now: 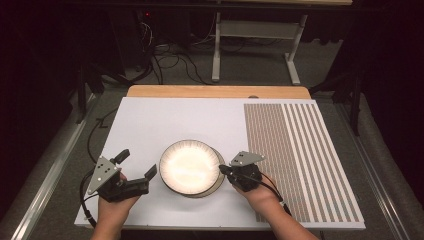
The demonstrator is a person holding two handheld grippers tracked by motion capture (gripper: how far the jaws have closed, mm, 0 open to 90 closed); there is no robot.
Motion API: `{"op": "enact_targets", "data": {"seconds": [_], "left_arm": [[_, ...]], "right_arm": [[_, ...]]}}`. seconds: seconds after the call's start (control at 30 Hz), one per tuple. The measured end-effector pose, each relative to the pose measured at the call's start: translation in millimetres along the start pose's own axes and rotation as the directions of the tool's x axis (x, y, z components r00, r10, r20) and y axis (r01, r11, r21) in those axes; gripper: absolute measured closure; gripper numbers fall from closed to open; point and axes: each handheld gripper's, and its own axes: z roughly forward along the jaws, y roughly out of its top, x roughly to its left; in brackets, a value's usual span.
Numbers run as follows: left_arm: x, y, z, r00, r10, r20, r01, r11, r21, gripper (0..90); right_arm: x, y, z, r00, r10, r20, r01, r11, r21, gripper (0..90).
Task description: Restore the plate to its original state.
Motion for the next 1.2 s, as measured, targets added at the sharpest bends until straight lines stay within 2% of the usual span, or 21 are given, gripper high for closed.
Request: {"op": "enact_targets", "data": {"seconds": [0.33, 0.43, 0.87, 1.0, 1.03, 1.13, 1.2], "left_arm": [[-0.6, 0.1, -0.1, 1.0000, 0.002, 0.001, -0.002, 1.0000, 0.000, 0.8], [-0.5, -0.2, 0.3, 1.0000, 0.009, 0.002, -0.009, 0.9999, 0.007, 0.8], [-0.9, -0.9, 1.2, 0.9999, 0.012, 0.004, -0.012, 0.9999, 0.010, 0.8], [0.2, -1.2, 1.3, 0.9999, 0.013, 0.004, -0.013, 0.9998, 0.013, 0.8], [0.3, -1.5, 1.6, 0.9999, 0.013, 0.004, -0.013, 0.9998, 0.014, 0.8], [0.1, -1.6, 2.0, 0.9999, 0.012, 0.006, -0.012, 0.9998, 0.015, 0.8], [-0.2, -1.8, 2.3, 0.9999, 0.014, 0.006, -0.014, 0.9998, 0.015, 0.8]], "right_arm": [[-0.7, -1.1, -2.2, 1.0000, -0.002, 0.005, 0.002, 1.000, 0.003, 90.0], [-2.8, -1.5, -4.9, 0.9998, 0.014, 0.013, -0.014, 1.000, 0.004, 90.0], [-11.5, -3.4, -13.5, 0.9993, 0.025, 0.028, -0.025, 1.000, -0.013, 90.0], [-21.0, -3.8, -25.5, 0.9982, 0.043, 0.042, -0.041, 0.998, -0.045, 90.0], [-25.0, -4.4, -33.7, 0.9973, 0.060, 0.043, -0.057, 0.996, -0.063, 90.0], [-28.6, -5.1, -41.6, 0.9967, 0.067, 0.046, -0.063, 0.994, -0.085, 90.0], [-33.1, -6.9, -53.3, 0.9953, 0.083, 0.049, -0.078, 0.991, -0.111, 90.0]]}}
